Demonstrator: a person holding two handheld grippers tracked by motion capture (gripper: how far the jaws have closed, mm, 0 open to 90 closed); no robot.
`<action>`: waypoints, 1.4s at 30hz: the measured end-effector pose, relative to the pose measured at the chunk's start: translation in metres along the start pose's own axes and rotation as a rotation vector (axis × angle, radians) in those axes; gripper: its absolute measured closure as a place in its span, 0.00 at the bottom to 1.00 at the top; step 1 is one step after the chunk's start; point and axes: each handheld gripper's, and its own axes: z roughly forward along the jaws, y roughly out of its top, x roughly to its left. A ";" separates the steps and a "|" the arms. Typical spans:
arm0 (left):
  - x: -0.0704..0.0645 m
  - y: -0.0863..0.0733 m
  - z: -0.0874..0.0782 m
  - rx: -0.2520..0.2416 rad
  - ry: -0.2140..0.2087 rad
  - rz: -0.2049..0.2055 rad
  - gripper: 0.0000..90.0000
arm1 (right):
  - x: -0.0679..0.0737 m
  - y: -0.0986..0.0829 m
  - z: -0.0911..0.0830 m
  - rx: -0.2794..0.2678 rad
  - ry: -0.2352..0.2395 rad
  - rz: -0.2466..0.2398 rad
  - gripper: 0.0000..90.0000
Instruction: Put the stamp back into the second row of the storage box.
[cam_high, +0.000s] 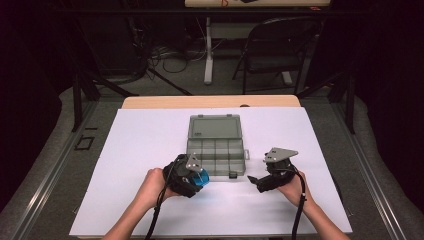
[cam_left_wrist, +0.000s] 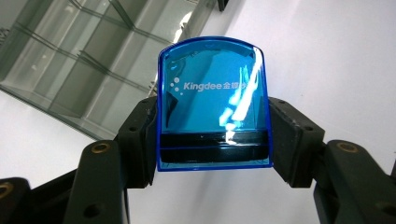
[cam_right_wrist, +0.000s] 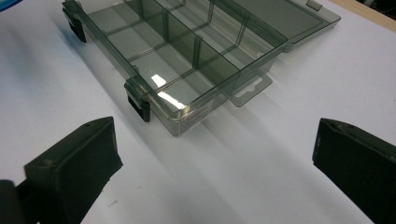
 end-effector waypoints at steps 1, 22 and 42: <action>0.001 0.001 -0.001 0.000 -0.001 0.002 0.46 | 0.000 0.000 0.000 -0.006 -0.001 -0.001 0.00; 0.020 0.020 -0.006 -0.022 0.019 0.077 0.46 | 0.000 0.000 0.000 -0.013 -0.004 0.005 0.00; 0.036 0.039 -0.002 -0.037 0.005 0.138 0.46 | 0.001 0.001 0.001 -0.009 0.001 -0.002 0.00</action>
